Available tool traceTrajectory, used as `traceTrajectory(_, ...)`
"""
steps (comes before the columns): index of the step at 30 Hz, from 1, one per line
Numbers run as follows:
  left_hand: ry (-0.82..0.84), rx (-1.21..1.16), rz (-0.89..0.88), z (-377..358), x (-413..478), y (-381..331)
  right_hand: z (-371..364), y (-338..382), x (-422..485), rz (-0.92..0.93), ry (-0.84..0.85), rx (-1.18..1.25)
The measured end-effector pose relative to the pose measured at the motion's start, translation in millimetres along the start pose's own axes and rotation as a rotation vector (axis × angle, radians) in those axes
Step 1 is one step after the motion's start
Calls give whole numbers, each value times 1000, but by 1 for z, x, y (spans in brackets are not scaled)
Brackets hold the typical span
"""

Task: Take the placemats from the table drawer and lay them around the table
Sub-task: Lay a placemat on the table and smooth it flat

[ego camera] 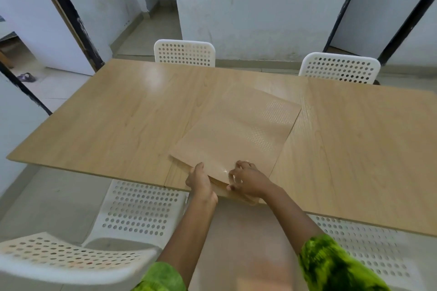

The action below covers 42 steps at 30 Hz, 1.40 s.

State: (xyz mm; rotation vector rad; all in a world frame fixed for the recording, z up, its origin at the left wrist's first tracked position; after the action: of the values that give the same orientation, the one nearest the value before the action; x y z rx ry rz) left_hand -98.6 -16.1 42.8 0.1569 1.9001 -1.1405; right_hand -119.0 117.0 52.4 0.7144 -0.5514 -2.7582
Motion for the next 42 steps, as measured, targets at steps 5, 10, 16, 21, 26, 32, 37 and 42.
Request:
traceTrajectory(5,-50,16,42,-12,4,0,7,-10,3,-41,-29,313)
traceTrajectory(10,268,156,247,-48,4,8,12,-20,2,-68,-97,506)
traceTrajectory(16,170,185,93,-50,27,-3,37,-39,-4,-99,-209,803)
traceTrajectory(21,302,80,-76,-48,5,-29,90,-70,-16,-178,-560,830)
traceTrajectory(26,556,46,-158,-40,-15,-70,135,-94,-39,-302,-618,663)
traceTrajectory(32,893,237,-261,-43,-65,-93,158,-139,-99,-504,-655,511)
traceTrajectory(37,1043,379,-242,-59,-101,-75,160,-202,-167,-663,-618,465)
traceTrajectory(42,1033,417,-209,-98,-105,-30,128,-294,-242,-713,-510,1002)
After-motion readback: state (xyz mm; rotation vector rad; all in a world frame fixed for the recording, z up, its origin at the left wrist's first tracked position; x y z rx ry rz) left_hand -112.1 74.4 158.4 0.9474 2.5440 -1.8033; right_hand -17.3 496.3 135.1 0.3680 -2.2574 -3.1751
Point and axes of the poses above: each hand's wrist, its own x-axis towards the middle knuckle, its own z-axis out of the back of the hand, y = z × x, the point moved 7 cm from there along x, towards the middle knuckle, and after that the axes turned 4 degrees about z, right-handed, at the moved point
